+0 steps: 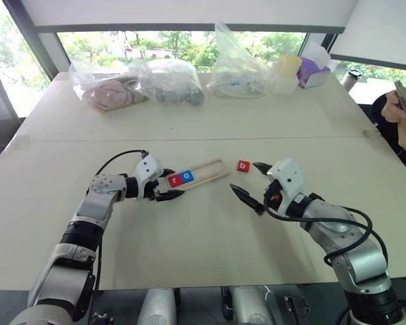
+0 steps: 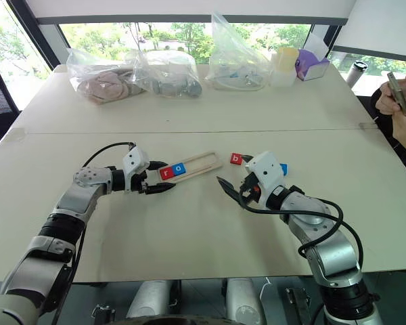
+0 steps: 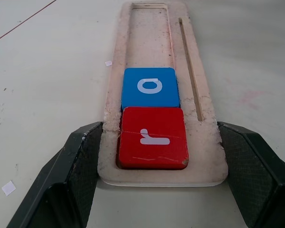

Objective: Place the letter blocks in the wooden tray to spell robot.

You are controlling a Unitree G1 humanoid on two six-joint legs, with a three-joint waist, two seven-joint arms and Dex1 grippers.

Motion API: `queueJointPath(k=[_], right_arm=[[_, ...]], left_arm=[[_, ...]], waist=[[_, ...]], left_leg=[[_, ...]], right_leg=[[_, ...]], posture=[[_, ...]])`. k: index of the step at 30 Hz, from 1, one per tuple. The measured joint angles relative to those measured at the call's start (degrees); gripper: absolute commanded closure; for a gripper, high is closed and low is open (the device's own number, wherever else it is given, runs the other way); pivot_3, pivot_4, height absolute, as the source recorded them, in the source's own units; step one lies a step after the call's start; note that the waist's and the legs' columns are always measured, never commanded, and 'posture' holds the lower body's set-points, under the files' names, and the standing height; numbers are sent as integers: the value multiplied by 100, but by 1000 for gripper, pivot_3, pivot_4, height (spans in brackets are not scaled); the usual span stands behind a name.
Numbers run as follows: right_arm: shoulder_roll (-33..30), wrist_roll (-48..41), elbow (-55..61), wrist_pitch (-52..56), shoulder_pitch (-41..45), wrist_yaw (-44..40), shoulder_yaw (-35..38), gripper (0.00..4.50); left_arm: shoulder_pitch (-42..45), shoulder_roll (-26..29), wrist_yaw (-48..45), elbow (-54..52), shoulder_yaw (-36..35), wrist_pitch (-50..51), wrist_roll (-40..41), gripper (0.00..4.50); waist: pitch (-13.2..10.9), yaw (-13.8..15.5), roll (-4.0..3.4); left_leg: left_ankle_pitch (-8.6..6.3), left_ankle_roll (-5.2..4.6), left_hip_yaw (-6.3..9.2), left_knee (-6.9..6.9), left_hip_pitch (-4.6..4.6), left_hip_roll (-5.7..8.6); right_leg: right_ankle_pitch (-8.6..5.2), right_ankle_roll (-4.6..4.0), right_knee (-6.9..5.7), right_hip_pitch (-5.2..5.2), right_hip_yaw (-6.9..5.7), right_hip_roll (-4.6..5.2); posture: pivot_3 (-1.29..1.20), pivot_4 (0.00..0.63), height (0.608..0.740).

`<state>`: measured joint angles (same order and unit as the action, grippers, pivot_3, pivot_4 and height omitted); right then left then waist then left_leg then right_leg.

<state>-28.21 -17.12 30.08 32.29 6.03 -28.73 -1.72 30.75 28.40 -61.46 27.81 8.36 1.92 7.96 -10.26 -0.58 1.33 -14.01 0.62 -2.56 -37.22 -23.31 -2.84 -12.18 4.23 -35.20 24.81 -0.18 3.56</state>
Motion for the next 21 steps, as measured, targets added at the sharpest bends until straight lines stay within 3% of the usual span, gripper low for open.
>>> queueJointPath(k=[9, 21], right_arm=[[-22, 6, -4, 0, 3, -23, -3, 0], [-210, 10, 4, 0, -114, 60, 325, 0]], left_arm=[[-412, 130, -241, -750, 38, 138, 7, 1368], [-506, 184, -1326, -1428, 862, -171, -5, 1368]], waist=[[1, -5, 0], [1, 91, 0]], left_leg=[[0, 0, -1, 12, -4, 0], [-1, 0, 0, 8, -10, 3]], right_leg=[[-3, 3, 3, 7, 0, 0], [-5, 5, 9, 8, 0, 4]], posture=[[0, 150, 740], [0, 150, 740]])
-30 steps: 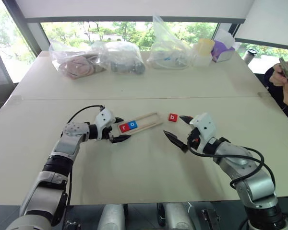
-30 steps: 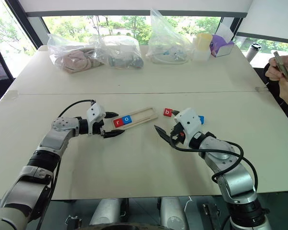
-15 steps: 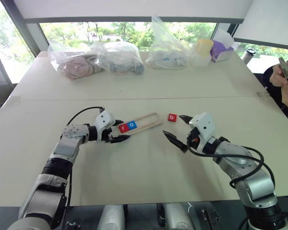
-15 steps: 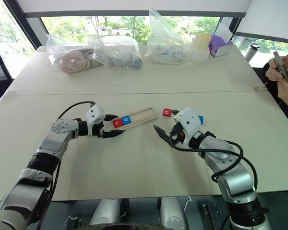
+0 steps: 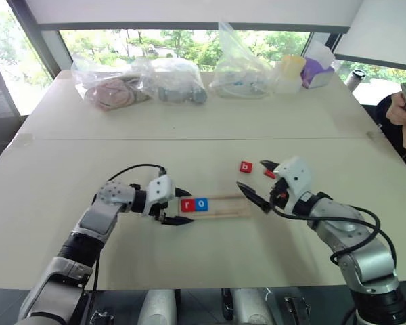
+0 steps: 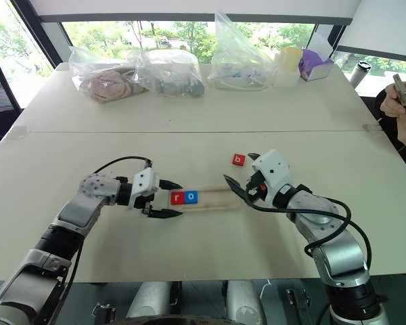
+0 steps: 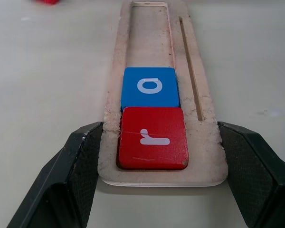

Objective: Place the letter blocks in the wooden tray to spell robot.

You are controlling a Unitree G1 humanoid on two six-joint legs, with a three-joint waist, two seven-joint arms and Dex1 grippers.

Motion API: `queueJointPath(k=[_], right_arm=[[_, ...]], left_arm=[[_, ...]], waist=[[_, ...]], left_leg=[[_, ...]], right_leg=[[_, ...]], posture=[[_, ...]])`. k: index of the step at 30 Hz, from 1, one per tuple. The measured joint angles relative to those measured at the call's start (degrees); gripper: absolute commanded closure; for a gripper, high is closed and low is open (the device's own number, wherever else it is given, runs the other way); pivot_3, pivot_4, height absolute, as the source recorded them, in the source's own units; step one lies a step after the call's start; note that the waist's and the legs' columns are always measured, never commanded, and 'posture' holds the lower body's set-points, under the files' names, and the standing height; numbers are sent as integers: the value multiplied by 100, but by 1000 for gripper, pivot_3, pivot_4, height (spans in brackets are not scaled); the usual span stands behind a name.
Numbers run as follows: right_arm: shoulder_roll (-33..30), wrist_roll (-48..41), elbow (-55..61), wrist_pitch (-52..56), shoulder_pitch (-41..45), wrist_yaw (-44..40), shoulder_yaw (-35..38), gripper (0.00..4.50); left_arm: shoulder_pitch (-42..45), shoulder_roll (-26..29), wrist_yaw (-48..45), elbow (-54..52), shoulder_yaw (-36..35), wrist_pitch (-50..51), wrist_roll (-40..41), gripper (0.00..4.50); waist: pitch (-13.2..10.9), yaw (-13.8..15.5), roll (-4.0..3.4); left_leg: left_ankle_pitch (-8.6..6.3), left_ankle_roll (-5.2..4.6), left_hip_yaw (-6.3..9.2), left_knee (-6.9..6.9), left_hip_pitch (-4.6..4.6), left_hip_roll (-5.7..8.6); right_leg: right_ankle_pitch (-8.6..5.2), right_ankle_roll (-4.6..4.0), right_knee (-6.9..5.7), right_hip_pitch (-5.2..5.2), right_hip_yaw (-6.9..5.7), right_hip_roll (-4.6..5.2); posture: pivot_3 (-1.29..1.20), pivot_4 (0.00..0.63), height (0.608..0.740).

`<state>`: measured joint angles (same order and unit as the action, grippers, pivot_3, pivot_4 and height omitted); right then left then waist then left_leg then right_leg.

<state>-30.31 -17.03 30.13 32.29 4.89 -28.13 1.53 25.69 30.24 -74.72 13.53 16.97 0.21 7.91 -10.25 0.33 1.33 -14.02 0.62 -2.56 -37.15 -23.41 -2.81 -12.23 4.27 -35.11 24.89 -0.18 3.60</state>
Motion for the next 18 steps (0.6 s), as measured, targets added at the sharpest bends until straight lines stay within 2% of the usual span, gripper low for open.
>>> queueJointPath(k=[9, 18], right_arm=[[2, -2, 127, 76, -139, 131, 42, 0], [3, -4, 128, 114, -82, 179, 20, 0]], left_arm=[[203, -202, -53, 207, 248, -262, -102, 1368], [768, -676, 173, 1227, 255, -553, -252, 1368]], waist=[[0, 52, 0], [1, 49, -2]], left_leg=[[0, 0, 1, -7, -2, 1], [0, 2, 0, -33, 1, 2]], right_leg=[[-1, 1, 0, -3, 0, 0], [-10, 16, 16, -29, 0, 11]], posture=[[0, 150, 740], [0, 150, 740]])
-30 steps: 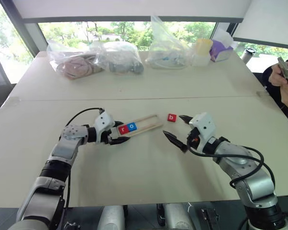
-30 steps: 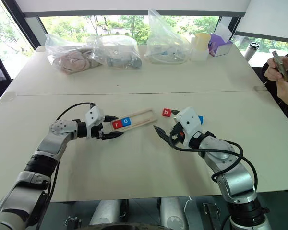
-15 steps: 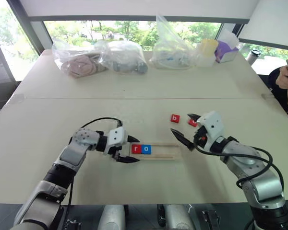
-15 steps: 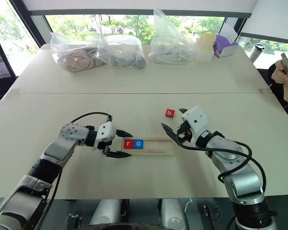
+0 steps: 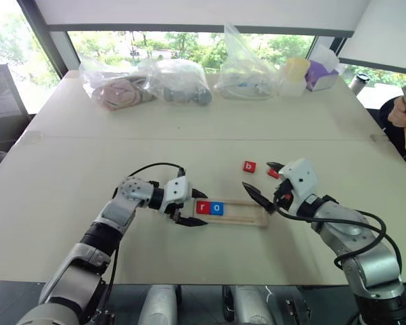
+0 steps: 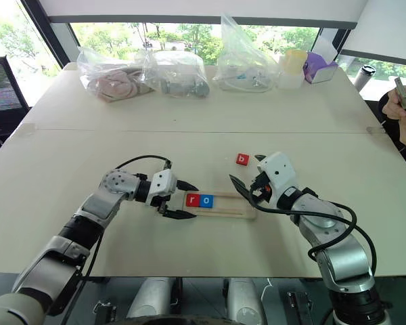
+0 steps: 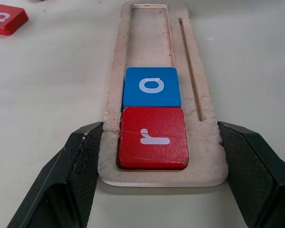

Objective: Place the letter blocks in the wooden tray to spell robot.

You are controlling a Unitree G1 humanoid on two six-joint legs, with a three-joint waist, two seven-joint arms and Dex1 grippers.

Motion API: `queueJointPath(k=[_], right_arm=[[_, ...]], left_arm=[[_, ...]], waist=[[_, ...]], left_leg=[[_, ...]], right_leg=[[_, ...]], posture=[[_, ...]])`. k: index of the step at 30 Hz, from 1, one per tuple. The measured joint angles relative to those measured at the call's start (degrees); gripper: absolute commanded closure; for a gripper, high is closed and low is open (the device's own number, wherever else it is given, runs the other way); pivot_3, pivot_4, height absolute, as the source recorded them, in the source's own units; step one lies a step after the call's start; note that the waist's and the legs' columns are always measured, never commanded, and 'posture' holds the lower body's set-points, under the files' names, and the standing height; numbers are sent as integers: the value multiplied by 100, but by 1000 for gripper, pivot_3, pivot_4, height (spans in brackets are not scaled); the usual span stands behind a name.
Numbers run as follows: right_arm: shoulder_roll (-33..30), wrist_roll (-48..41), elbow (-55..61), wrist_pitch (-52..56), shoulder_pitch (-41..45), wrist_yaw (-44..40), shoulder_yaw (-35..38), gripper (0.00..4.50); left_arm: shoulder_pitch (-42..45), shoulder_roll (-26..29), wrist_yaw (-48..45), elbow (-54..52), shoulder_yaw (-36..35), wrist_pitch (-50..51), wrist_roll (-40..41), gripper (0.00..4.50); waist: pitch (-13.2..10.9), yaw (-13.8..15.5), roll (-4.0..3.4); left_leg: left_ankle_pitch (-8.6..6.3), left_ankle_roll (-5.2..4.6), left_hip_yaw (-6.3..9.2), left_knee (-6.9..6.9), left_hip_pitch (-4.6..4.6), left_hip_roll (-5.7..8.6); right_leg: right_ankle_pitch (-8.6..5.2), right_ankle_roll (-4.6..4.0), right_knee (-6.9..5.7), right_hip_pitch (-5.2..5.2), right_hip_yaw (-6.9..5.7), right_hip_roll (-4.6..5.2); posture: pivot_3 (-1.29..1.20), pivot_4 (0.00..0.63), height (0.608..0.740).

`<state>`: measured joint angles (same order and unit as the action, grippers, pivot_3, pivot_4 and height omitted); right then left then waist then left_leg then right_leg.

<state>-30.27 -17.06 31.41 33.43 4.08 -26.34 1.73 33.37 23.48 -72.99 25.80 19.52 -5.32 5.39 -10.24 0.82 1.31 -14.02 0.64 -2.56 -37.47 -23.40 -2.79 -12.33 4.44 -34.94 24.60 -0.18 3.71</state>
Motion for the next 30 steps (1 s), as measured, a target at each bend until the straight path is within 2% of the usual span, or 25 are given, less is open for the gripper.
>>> queueJointPath(k=[13, 15, 16, 17, 25, 30], right_arm=[[-1, -2, 31, 43, -8, 15, -10, 0], [0, -3, 66, 59, -12, 20, -10, 0], [0, -3, 86, 64, -17, 21, -11, 0], [0, -4, 106, 66, -24, 21, -11, 0], [0, -2, 107, 85, -9, 23, -17, 0], [24, -13, 104, 131, 113, 24, -23, 0]], left_arm=[[541, -298, 97, 958, 0, -505, -188, 1368], [519, -299, 97, 938, -2, -505, -188, 352], [505, -299, 148, 930, -13, -499, -189, 79], [498, -288, 227, 912, -32, -484, -191, 28], [208, -126, 320, 430, -102, -269, -180, 28], [-31, 125, 328, 107, -214, -192, -79, 28]], waist=[[2, -8, -1], [3, -8, -1], [3, -9, -1], [4, -11, 0], [7, -37, -1], [10, -173, 2]], left_leg=[[1, -1, -2, -2, 1, 1], [1, -2, -2, -1, 1, 1], [1, -1, -2, -1, 2, 0], [1, -2, -2, 0, 2, 0], [1, -2, 0, 22, 10, -5], [1, -2, 5, 37, 15, -15]], right_leg=[[2, -2, 5, -5, 0, 0], [2, -2, 4, -5, 0, 0], [2, -2, 4, -5, 0, -1], [2, -2, 4, -5, 0, -2], [2, -2, 4, -2, -1, -9], [2, -3, -3, 4, -5, -19]], posture=[[0, 150, 740], [0, 150, 740], [0, 150, 740], [0, 150, 740], [0, 150, 740], [0, 150, 740]])
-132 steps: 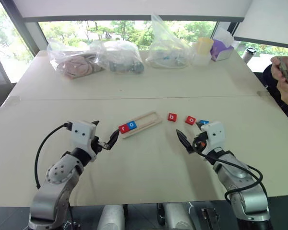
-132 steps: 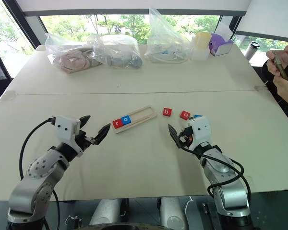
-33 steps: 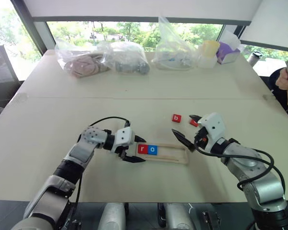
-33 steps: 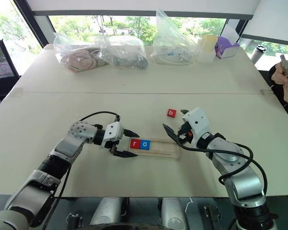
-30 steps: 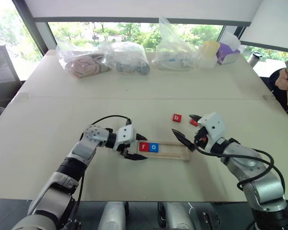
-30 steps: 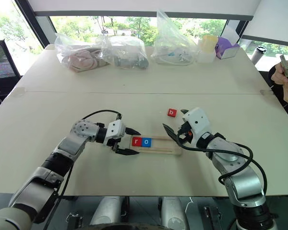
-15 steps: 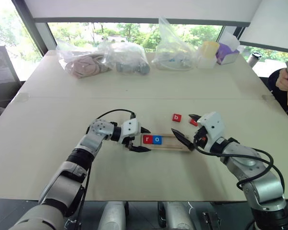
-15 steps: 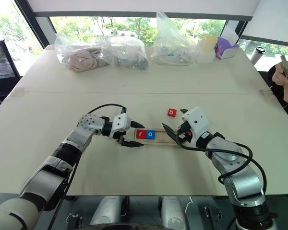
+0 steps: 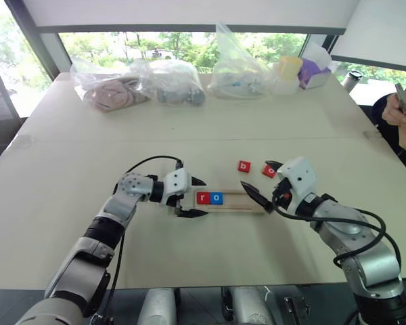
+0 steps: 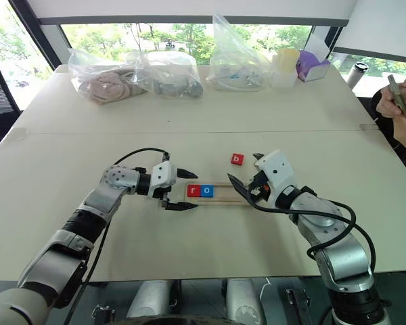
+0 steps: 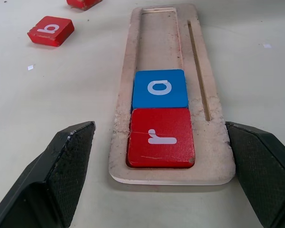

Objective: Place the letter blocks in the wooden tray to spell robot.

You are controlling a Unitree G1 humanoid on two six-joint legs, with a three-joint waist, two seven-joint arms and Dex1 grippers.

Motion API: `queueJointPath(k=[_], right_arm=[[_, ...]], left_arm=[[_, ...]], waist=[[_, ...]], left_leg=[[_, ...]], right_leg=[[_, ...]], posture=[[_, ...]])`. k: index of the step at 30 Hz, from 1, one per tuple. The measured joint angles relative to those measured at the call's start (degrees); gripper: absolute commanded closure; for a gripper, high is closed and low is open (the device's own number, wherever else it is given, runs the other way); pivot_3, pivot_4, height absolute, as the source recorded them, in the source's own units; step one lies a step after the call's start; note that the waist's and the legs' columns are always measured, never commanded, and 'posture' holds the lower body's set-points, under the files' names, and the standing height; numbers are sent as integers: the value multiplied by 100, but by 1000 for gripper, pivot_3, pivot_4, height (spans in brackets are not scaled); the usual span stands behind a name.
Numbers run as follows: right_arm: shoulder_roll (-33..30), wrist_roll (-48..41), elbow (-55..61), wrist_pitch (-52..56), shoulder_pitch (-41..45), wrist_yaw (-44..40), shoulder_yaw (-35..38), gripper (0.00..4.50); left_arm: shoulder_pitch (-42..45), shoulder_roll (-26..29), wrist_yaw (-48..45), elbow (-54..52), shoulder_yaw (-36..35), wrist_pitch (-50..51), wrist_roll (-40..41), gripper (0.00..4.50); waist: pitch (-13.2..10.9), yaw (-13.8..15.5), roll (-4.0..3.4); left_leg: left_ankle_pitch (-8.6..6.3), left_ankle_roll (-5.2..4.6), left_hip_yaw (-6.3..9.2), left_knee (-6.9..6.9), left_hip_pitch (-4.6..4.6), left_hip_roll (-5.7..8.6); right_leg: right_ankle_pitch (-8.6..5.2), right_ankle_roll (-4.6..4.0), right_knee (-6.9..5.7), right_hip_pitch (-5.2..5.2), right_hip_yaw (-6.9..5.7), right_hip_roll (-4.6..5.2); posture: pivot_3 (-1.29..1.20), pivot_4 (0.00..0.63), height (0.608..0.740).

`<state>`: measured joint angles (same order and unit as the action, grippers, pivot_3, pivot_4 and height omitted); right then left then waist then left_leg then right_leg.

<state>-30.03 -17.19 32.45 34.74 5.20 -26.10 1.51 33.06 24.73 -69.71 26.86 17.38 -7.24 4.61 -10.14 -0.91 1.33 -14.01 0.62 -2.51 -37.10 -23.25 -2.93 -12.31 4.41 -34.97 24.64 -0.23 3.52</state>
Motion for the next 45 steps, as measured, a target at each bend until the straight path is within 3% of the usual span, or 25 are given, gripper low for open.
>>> queueJointPath(k=[4, 9, 17, 23, 30, 45], right_arm=[[38, 1, -24, 37, 59, -3, -41, 0], [199, 24, -384, 160, 280, 100, -166, 0], [440, 209, -933, 395, 949, 316, -461, 0], [784, 258, -1451, 944, 1503, 671, -450, 0], [1487, 399, -2083, 1617, 2186, 1294, -468, 0], [2471, 1106, -3328, 1648, 2702, 2356, -617, 0]], left_arm=[[-137, 201, 22, -173, -49, 41, 81, 28], [-568, 962, -33, -642, -369, 234, 311, 28], [-1339, 1601, 13, -1485, -891, 986, 709, 28], [-1893, 1637, 327, -2673, -1217, 2184, 1255, 28], [-1918, 1334, 1021, -3877, -1440, 3177, 1806, 28], [-1948, 1354, 1240, -3920, -1473, 3268, 1856, 28]], waist=[[1, -48, 1], [1, -194, 3], [-2, -176, -2], [-14, -142, -5], [-17, -111, -5], [-18, -161, -7]], left_leg=[[0, 0, 9, 10, 10, -8], [0, 0, 59, 17, 16, -19], [0, 0, 79, 27, -6, -47], [0, 0, 65, 28, -24, -47], [0, 0, 63, 24, -25, -43], [0, -1, 66, 26, -23, -43]], right_leg=[[2, -4, -12, 6, 1, -18], [22, -38, -13, 22, 2, -60], [44, -79, -19, 77, 2, -104], [52, -101, -16, 92, 4, -98], [51, -97, -18, 90, 4, -98], [51, -97, -24, 90, 4, -103]], posture=[[0, 150, 740], [0, 150, 740], [0, 150, 740], [0, 150, 740], [0, 150, 740], [0, 150, 740]])
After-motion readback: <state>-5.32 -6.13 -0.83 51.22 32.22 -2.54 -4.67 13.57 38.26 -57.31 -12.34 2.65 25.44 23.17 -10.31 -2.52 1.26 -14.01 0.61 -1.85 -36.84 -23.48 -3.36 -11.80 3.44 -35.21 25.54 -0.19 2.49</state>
